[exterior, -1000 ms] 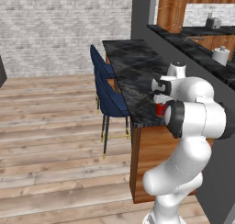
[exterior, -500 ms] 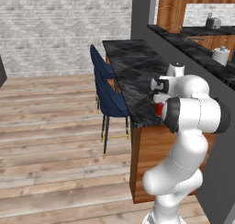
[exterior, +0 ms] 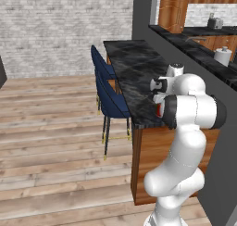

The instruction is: Four empty soda cans are scattered around the kitchen. Gather all the cans and cluster them next to the stove for recycling.

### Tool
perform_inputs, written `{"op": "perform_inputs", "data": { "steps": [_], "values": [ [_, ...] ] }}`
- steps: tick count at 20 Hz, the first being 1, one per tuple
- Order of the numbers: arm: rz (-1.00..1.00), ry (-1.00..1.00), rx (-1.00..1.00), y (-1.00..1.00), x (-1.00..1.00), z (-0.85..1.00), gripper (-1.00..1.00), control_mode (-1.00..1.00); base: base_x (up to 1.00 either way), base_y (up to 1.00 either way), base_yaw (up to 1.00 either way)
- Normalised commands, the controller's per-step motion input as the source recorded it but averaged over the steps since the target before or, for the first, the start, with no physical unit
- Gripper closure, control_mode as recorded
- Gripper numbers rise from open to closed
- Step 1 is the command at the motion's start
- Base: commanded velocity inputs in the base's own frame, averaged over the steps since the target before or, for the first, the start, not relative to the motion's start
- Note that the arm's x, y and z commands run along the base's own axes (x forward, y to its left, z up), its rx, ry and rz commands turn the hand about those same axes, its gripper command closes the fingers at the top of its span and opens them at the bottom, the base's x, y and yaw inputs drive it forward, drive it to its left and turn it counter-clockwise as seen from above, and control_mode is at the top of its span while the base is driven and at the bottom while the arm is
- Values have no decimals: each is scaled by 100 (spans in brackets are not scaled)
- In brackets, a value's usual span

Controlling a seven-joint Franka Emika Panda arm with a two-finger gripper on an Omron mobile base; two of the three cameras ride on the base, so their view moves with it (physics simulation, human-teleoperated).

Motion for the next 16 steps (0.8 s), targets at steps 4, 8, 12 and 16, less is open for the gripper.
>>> {"op": "perform_inputs", "data": {
  "steps": [4, 8, 12, 16],
  "values": [
    [3, 0, 0, -1, 16, -14, -100, -100, 0, 0, 0],
    [4, 0, 0, -5, 14, -13, -100, -100, 0, 0, 0],
    [4, 0, 0, -4, 14, -13, -100, -100, 0, 0, 0],
    [4, 0, 0, -5, 14, -10, -100, -100, 0, 0, 0]
  ]
}}
